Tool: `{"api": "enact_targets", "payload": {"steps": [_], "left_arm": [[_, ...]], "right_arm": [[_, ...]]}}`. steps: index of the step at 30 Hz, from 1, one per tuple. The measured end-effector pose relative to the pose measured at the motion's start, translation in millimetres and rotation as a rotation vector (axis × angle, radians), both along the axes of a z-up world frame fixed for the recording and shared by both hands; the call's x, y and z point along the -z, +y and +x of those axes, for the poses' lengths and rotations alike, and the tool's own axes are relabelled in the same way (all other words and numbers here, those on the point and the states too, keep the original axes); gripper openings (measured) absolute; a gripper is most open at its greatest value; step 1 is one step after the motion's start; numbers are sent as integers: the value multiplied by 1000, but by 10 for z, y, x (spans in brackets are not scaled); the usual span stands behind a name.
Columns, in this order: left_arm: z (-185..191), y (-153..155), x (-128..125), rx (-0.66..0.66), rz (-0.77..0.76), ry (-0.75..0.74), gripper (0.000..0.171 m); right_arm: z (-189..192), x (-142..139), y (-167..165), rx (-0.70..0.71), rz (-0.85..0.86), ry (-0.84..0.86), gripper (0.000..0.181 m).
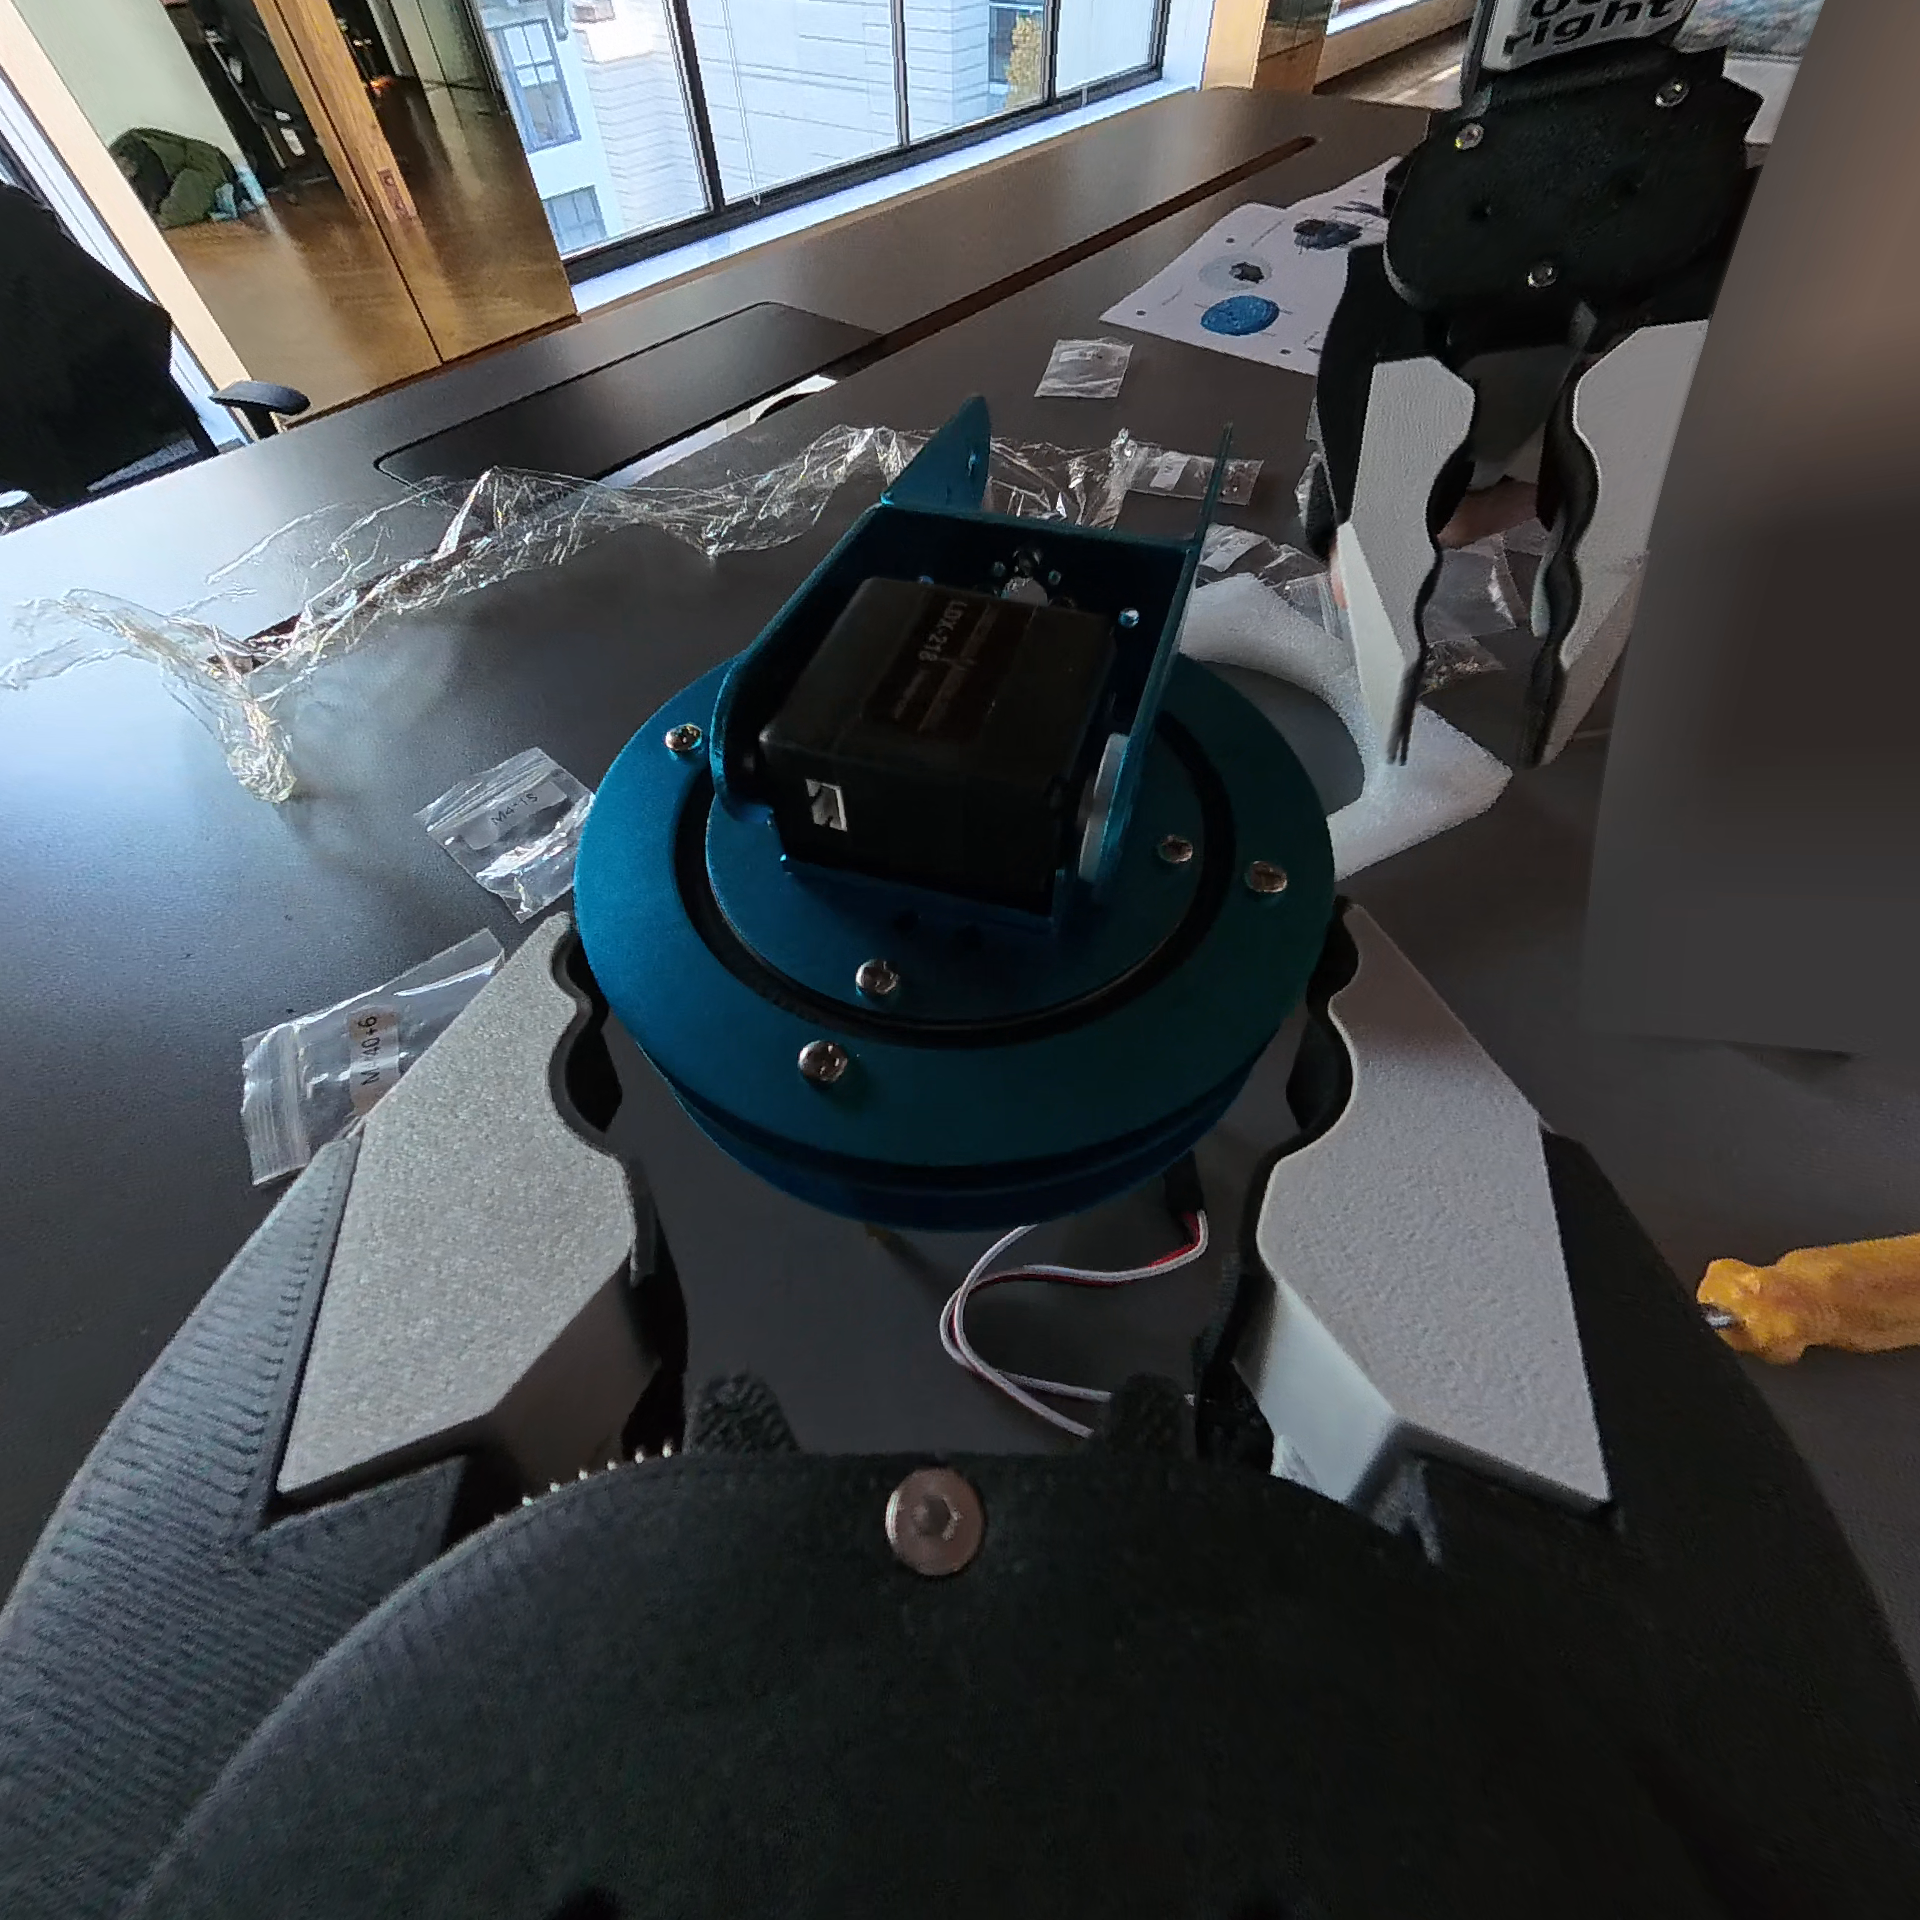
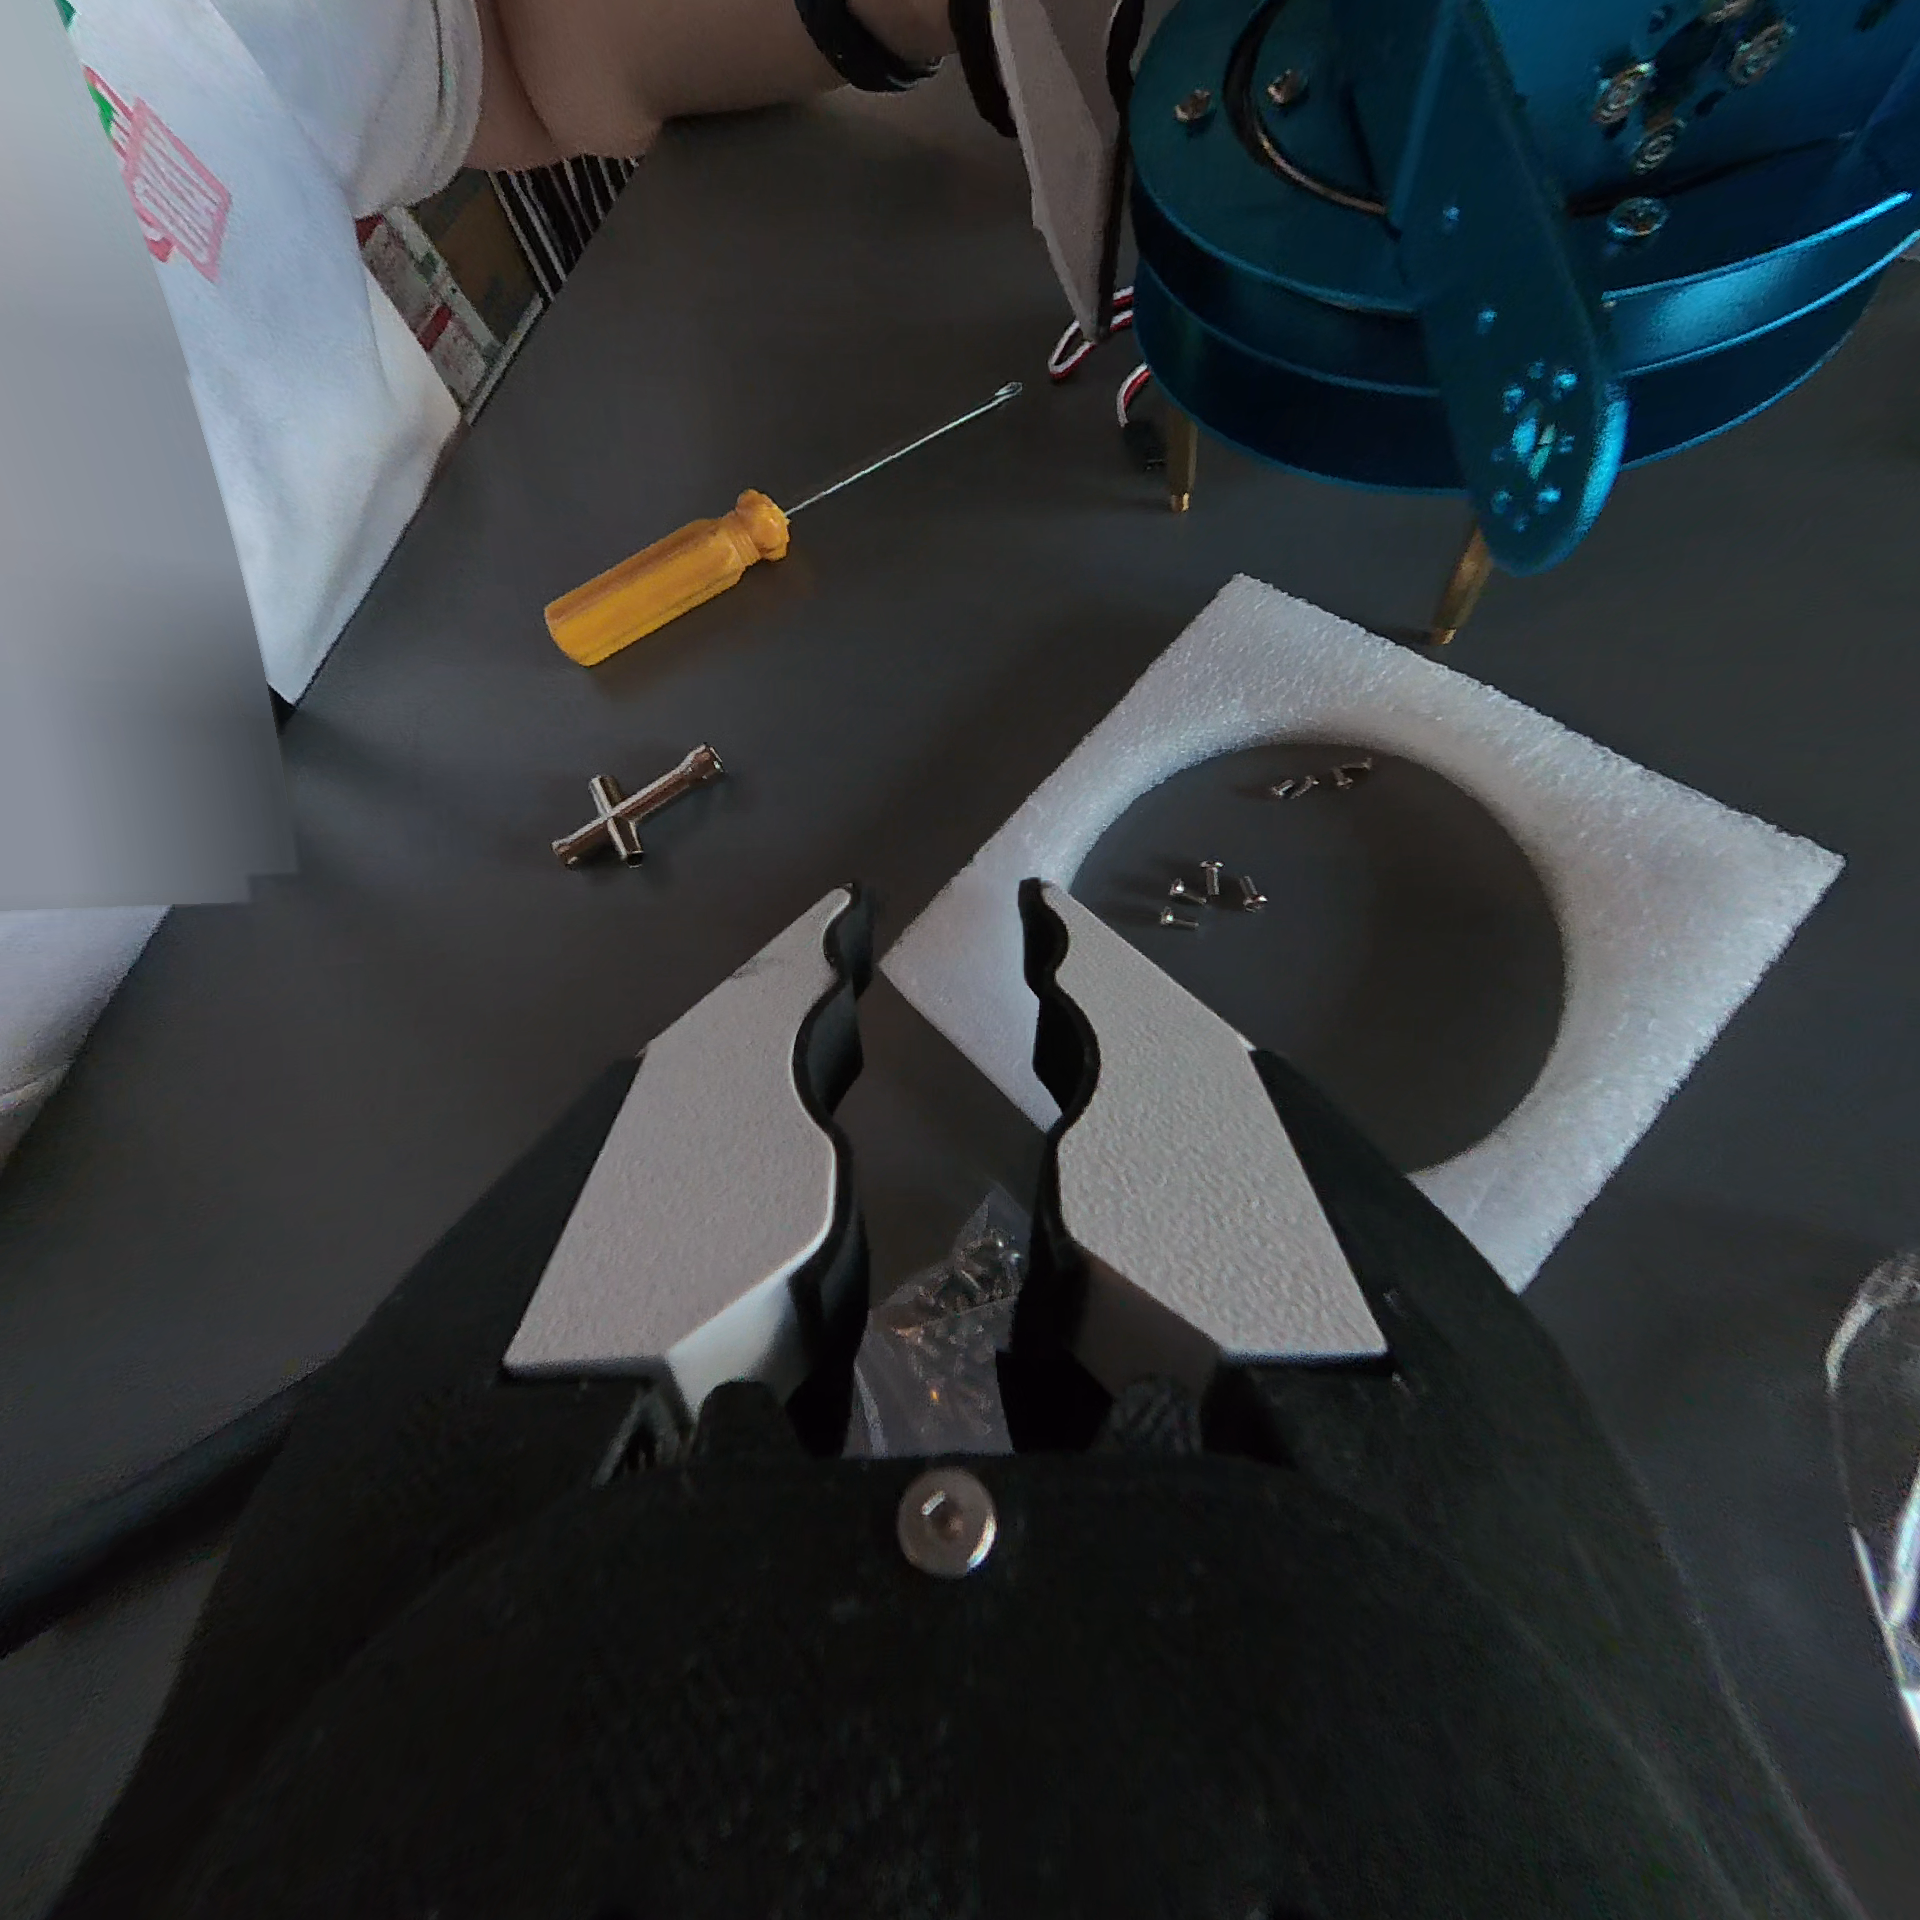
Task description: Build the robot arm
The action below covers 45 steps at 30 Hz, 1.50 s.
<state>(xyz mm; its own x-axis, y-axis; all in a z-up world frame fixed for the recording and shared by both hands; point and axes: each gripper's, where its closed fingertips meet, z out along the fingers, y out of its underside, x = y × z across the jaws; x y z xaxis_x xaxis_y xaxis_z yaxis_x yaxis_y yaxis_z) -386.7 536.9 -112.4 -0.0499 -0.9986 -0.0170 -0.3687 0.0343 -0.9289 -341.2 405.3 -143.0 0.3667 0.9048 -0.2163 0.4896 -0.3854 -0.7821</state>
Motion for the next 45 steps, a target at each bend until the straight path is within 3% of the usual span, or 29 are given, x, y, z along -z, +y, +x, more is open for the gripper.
{"api": "enact_targets", "payload": {"steps": [4, 8, 12, 26, 45], "left_arm": [[-11, 4, -4, -2, 3, -4, 132], [-28, 1, -28, -1, -6, -19, 131], [-111, 2, -134, 2, -79, -75, 129], [-224, 11, -205, -6, -81, -110, 125], [-330, 171, -257, -73, -60, -126, 123]], "right_arm": [[45, -72, 95, 6, 59, -2, 27], [296, -91, 487, 110, 175, -25, 17], [296, 49, 556, 52, 178, -89, 12], [235, 162, 524, -111, 99, -237, 11], [205, 210, 529, -128, 87, -249, 7]]}}
